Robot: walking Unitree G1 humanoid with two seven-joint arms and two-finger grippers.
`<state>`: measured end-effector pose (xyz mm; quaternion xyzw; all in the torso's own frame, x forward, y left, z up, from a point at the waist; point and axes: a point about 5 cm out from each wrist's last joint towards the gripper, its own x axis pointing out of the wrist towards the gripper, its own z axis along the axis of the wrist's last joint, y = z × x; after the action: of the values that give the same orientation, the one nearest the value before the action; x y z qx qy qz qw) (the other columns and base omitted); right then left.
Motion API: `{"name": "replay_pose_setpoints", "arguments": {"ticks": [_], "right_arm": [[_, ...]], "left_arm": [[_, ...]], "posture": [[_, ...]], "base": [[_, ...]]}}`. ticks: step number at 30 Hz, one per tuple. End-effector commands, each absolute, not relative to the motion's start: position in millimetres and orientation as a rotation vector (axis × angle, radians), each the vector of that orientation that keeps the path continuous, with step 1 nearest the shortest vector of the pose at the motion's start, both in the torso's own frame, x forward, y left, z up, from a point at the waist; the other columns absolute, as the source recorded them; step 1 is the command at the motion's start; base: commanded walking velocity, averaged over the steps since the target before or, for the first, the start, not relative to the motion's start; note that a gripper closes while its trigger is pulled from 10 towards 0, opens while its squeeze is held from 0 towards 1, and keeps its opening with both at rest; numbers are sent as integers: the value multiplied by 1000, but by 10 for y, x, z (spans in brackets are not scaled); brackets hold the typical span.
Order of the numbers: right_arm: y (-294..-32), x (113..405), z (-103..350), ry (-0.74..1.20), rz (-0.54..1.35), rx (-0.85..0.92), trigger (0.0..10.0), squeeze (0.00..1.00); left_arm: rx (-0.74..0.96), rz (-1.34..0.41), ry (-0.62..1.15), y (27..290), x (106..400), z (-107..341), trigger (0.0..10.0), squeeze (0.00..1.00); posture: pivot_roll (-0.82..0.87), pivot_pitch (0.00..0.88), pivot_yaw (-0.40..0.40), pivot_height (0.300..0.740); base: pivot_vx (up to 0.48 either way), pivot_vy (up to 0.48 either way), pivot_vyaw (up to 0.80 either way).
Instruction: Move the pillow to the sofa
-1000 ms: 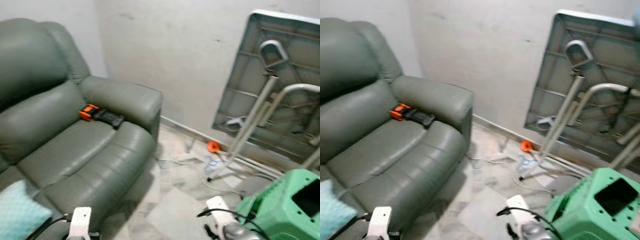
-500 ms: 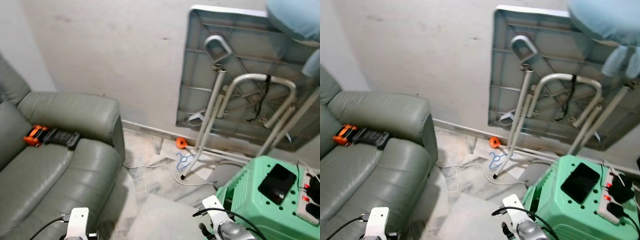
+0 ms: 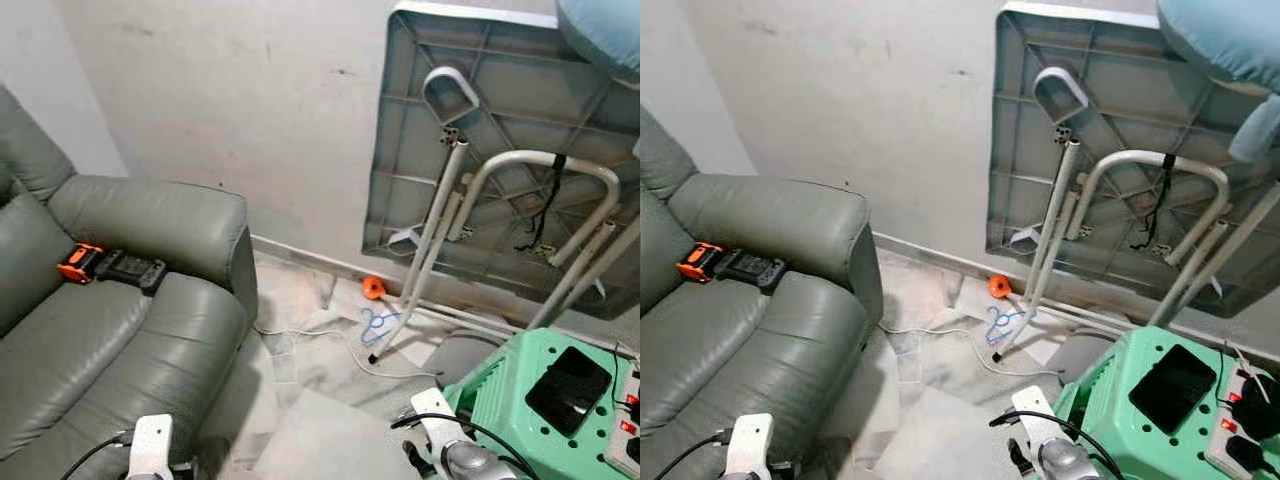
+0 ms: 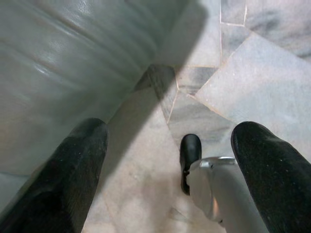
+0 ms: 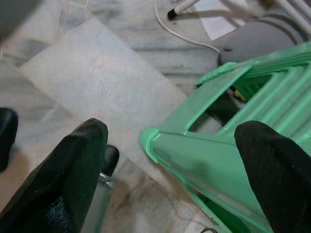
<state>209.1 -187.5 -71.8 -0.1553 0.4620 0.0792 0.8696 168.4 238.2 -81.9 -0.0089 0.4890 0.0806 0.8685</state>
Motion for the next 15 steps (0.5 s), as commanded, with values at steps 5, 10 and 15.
{"name": "replay_pose_setpoints", "arguments": {"ticks": [5,10,15], "right_arm": [[-1869,2109,-705,939,126,-262,10000,0],[-1851,2128,-692,911,118,-220,10000,0],[-1908,2166,-649,832,13,-263,10000,0]], "left_arm": [[-2,118,971,2298,1910,-732,10000,0],[-31,29,898,2111,2149,-636,10000,0],[-28,20,900,2074,2180,-627,10000,0]], "posture": [[19,0,-16,740],[13,0,-13,740],[2,0,1,740]], "base": [[0,0,0],[0,0,0],[0,0,0]]}}
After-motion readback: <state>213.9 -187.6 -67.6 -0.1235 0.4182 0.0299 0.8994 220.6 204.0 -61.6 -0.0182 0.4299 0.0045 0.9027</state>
